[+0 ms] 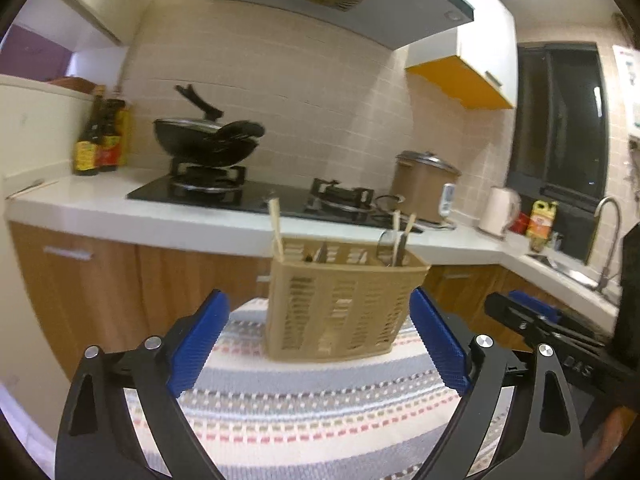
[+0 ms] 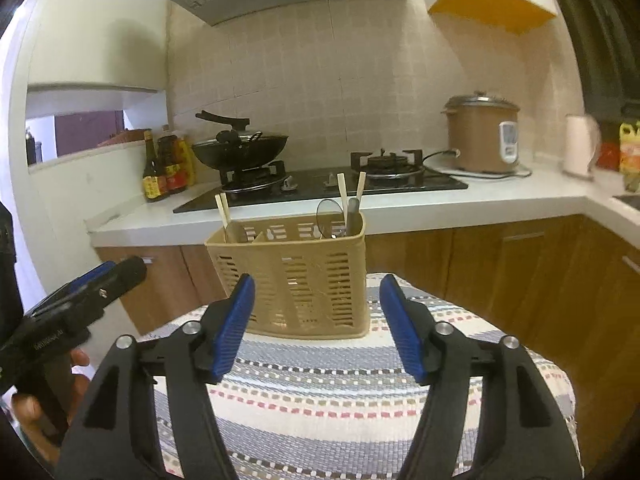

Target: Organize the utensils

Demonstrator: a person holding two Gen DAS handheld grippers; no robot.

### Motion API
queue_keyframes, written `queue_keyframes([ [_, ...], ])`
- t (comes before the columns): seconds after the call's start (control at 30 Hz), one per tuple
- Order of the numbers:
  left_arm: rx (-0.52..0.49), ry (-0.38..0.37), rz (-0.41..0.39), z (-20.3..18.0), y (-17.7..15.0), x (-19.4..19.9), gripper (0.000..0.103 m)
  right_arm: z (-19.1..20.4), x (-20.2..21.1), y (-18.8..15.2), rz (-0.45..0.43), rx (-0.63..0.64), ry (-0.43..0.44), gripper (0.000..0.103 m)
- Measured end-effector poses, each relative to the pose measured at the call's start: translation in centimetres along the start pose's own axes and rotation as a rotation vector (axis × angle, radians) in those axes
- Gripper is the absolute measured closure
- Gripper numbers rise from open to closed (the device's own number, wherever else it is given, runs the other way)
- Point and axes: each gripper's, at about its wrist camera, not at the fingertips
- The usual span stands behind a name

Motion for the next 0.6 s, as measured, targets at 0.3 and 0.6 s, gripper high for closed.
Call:
queue_keyframes([
  [0.3, -0.033, 0.180, -0.057, -0.8, -4.1, -0.6, 0.014, 0.5, -0.1, -2.9, -0.079, 0.043, -0.145, 0.023],
  [0.6, -0.118, 0.243, -0.077, -1.9, -4.7, -0.8, 0.010, -0.9, 0.0, -3.1, -0.096, 0.009, -0.151, 0.017],
])
Point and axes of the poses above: each gripper's, at about its wrist camera, not at the fingertips, and x roughly against the way its jaws point, z to its left, y to its top, and after that the axes turned 7 degrees about z, right-handed
